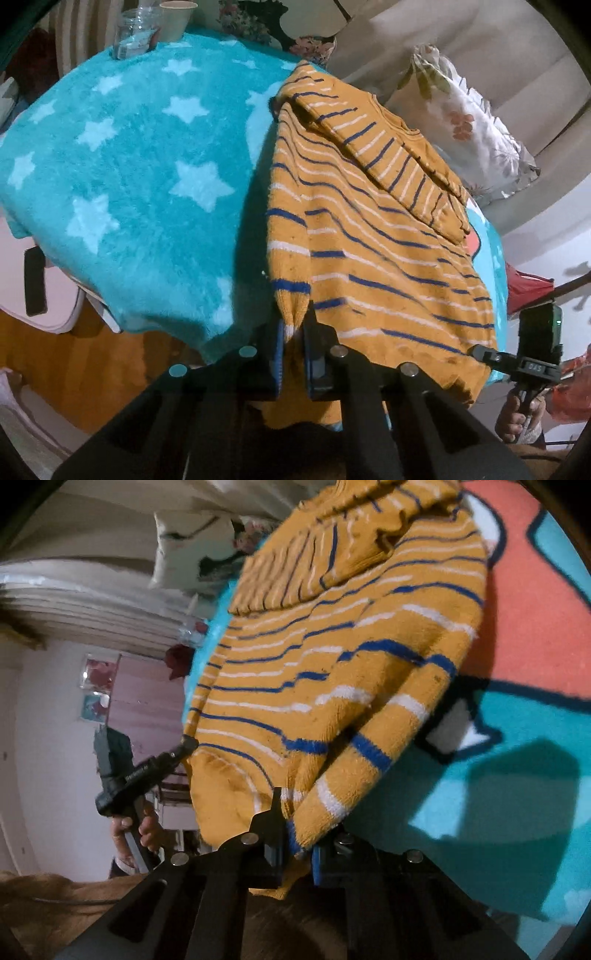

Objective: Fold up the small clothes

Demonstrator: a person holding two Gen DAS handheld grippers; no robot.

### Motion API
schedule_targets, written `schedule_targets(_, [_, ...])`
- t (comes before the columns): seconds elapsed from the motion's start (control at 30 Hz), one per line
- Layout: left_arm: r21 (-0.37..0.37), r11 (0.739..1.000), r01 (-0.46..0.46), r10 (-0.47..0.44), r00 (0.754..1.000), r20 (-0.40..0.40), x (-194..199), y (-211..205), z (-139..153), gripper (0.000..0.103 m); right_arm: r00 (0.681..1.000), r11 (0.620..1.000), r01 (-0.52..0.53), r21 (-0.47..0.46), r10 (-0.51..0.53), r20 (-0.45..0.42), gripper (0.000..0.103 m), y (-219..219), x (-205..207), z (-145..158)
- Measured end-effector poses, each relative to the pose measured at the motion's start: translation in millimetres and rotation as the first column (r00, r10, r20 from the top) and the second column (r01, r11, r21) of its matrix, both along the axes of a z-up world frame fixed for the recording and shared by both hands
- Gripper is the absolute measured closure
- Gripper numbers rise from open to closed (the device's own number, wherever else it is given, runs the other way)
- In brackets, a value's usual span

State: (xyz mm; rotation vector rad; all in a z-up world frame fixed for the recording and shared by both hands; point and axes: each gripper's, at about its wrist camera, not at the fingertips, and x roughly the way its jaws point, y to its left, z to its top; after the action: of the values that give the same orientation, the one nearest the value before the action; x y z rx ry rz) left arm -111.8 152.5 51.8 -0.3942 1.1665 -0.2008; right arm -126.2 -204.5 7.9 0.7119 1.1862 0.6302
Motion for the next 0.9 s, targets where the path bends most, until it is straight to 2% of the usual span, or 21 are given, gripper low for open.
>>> schedule_targets(0.1, [0.000,1.000,-0.020,0.020,0.999,-0.032,7,-4,-8,0.095,1.000,1.000,0.013,0.015,-0.013,-0.003,0.091,-2,6,-5])
schedule_targets(0.27, [-0.003,1.000,-0.026,0.026,0.999,-0.021,18,-3,-3,0.095,1.000,1.000,-0.008,-0.003,0.008,-0.014,0.091,10,17,-9])
schedule_targets(0.4, [-0.066,0.997,-0.051,0.051,0.999,-0.012,50,3,6,0.095,1.000,1.000,0.002,-0.005,-0.002,0.009,0.091,6,33,5])
schedule_targets(0.53, [-0.088,0.996,-0.029,0.030,0.999,0.011,116,-1,18,0.095,0.998,0.999,0.037,0.009,-0.037,0.056,0.091,-1,72,31])
schedule_targets(0.6, [-0.080,0.997,-0.010,0.012,1.000,0.022,170,-10,25,0.095,0.994,0.997,0.078,0.018,-0.079,0.072,0.091,-9,104,45])
schedule_targets(0.7, [-0.002,1.000,-0.004,0.004,0.997,0.071,255,-29,31,0.095,0.983,0.989,0.148,0.018,-0.149,0.107,0.091,-25,168,63])
schedule_targets(0.77, [0.019,1.000,-0.019,0.018,0.997,0.080,307,-37,25,0.093,0.967,0.971,0.237,-0.009,-0.235,0.102,0.085,-37,219,62])
schedule_targets(0.83, [0.016,0.999,-0.044,0.043,0.997,0.059,352,-40,12,0.091,0.947,0.946,0.317,-0.066,-0.312,0.077,0.071,-49,265,50])
schedule_targets(0.9, [-0.059,0.997,-0.053,0.053,0.999,0.002,376,-38,2,0.087,0.922,0.911,0.386,-0.142,-0.385,0.036,0.062,-58,300,34])
